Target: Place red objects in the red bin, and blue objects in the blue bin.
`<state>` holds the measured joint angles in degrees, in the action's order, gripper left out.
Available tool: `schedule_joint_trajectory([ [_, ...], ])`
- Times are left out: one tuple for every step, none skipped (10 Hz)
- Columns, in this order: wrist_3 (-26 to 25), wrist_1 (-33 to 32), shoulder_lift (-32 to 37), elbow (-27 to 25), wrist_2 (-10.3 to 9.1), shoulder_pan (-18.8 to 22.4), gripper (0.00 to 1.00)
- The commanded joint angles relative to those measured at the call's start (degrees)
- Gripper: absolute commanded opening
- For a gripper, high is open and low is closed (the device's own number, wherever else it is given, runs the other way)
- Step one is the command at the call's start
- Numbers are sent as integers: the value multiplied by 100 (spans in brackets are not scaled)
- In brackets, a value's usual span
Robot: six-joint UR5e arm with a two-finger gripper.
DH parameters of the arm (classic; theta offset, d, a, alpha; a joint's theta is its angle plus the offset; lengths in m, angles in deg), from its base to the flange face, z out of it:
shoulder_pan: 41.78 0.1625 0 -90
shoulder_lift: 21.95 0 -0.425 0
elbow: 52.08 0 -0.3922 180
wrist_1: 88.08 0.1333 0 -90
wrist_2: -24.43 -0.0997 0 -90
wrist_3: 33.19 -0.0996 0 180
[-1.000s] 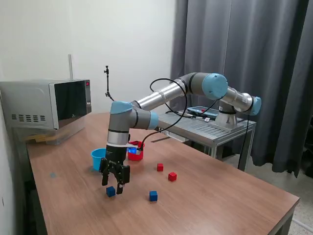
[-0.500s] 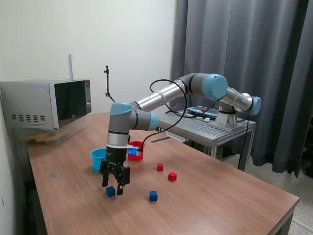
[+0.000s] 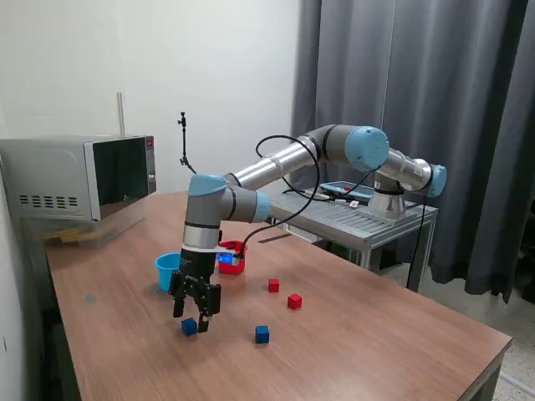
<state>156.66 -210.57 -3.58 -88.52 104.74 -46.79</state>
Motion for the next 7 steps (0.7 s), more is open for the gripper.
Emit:
schedule_joint_trajectory([
  [-44, -20, 0, 5, 11, 0, 100],
  [-44, -20, 0, -4, 20, 0, 100],
  [-44, -20, -9, -4, 20, 0, 100],
  [-44, -20, -35, -4, 20, 0, 100],
  [-44, -12, -44, -4, 20, 0, 100],
  [-44, -20, -44, -4, 20, 0, 100],
  [-44, -20, -44, -4, 20, 0, 100],
])
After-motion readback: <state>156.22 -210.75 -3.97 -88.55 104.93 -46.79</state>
